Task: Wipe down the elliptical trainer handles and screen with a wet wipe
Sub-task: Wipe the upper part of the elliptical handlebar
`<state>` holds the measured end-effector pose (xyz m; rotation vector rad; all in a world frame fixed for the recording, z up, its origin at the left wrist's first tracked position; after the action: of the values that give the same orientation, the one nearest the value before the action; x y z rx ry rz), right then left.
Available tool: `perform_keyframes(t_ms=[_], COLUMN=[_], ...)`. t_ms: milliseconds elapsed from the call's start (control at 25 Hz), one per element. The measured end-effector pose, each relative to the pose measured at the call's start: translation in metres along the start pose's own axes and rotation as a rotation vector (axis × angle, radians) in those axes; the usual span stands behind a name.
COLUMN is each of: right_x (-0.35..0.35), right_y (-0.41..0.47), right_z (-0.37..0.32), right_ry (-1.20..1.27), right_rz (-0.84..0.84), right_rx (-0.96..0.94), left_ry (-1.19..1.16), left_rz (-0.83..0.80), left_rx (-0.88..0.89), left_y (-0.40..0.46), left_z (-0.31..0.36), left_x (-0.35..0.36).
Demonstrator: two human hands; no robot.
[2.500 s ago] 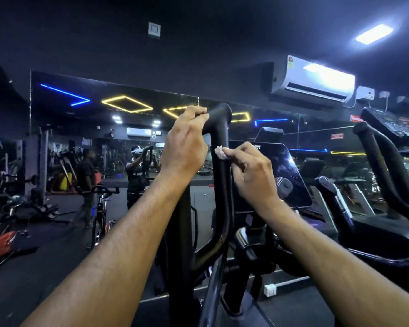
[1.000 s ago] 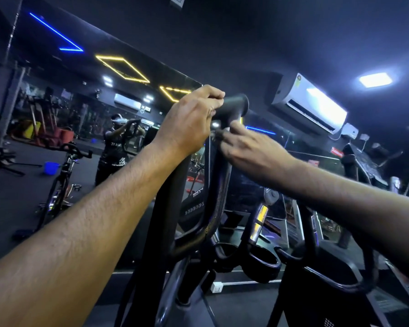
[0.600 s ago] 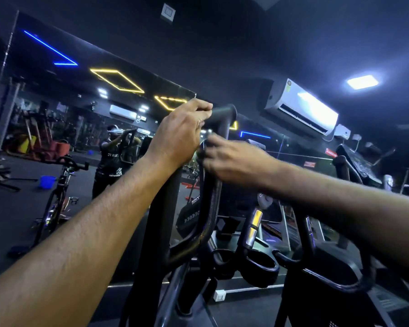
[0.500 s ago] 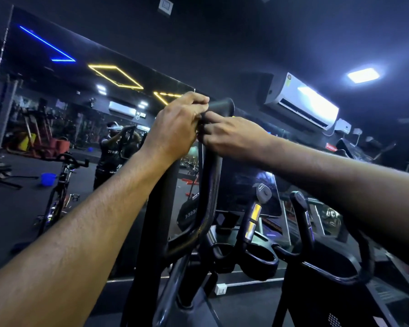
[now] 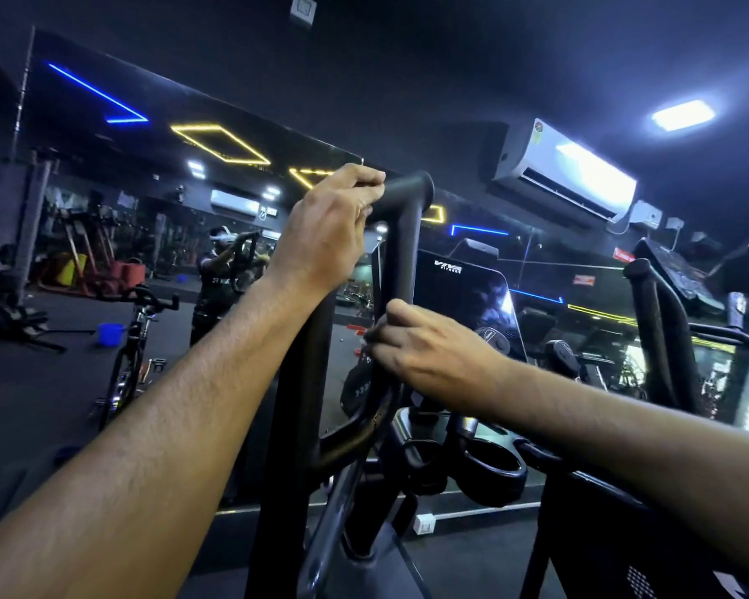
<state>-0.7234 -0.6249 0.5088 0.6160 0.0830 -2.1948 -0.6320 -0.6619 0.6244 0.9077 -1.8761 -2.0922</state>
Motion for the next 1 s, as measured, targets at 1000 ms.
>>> perform_keyframes(t_ms=[1000], right_x=[0.008], right_y=[-0.017], right_z=[-0.030], right_ry=[0.295], right_rz=[0.052], right_rx=[0.257], left_ry=[0.184], left_rz=[0.070], left_rx=[0.032], left_y=[-0.087], left_z=[0.023], left_x=[0.017])
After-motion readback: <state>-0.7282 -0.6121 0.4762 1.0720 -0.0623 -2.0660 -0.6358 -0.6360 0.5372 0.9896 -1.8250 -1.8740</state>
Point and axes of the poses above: each hand's wrist, its own y-axis towards the middle knuckle, its own x-axis out of the palm, z = x × y, the point moved 9 cm from there along y, towards the middle knuckle, and after that the axes turned 9 degrees about -z, right-handed, at the moved point
